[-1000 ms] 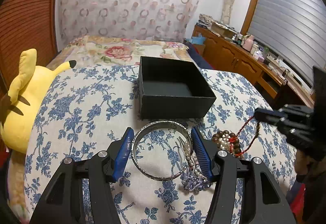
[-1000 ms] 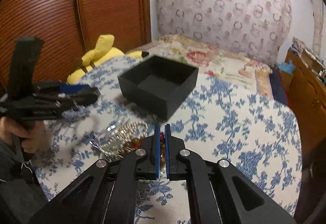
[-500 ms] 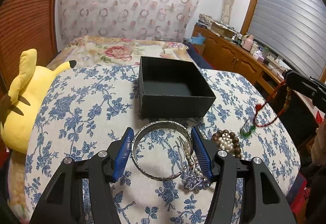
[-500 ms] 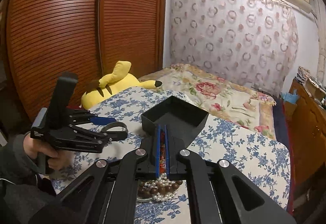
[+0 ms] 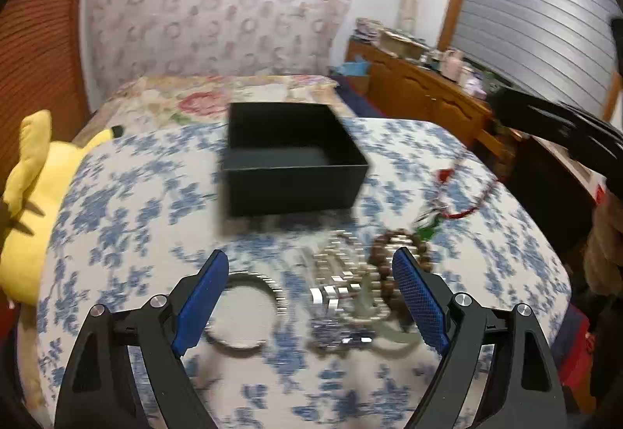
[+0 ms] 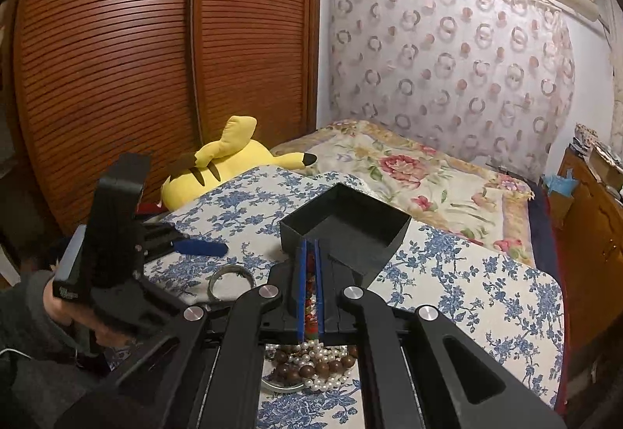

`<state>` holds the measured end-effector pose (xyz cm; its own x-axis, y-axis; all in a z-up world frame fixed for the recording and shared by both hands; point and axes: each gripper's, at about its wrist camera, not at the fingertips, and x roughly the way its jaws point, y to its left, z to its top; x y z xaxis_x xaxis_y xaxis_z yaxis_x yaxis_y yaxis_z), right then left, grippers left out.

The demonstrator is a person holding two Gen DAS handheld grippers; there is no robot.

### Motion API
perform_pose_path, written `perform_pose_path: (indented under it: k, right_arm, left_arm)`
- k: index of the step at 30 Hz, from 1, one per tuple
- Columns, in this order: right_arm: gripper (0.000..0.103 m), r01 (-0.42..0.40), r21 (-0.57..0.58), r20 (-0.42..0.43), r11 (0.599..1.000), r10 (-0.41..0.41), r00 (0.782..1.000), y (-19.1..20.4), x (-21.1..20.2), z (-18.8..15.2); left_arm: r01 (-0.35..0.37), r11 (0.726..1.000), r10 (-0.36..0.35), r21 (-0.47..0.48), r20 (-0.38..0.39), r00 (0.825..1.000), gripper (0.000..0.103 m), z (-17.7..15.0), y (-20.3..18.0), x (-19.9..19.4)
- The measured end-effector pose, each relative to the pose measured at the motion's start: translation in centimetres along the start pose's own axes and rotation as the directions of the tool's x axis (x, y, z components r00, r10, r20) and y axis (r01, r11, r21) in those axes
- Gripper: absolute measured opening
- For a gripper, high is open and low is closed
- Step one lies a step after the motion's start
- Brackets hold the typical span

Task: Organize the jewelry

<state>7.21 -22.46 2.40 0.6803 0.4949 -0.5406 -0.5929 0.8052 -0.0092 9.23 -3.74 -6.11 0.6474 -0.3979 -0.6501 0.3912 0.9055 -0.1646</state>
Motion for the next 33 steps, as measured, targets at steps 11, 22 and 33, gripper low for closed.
perform_pose_path:
  k: [11,22,33]
  right_arm:
    - [0.005,-0.021,0.015,0.010,1.000,0.021,1.000,0.1,-0.4,0.3]
    - [0.005,-0.027,0.047,0.014,0.998,0.027,1.000,-0.9,-1.0,-0.1]
    - [0.005,0.008,0.061,-0.008,0.998,-0.007,1.000,-2.1,-0.2,-1.0]
  left_arm:
    - [0.166,0.985,-0.166,0.054,-0.010,0.986,0.036,1.0,-3.3,2.0]
    - [0.252,0.966,-0.252,0.053,-0.009,0.968,0.023,1.2,-4.4,3.0]
    - [0.244,0.966,-0.247,0.084,0.030,0.969,0.010,1.5,-4.2,1.6]
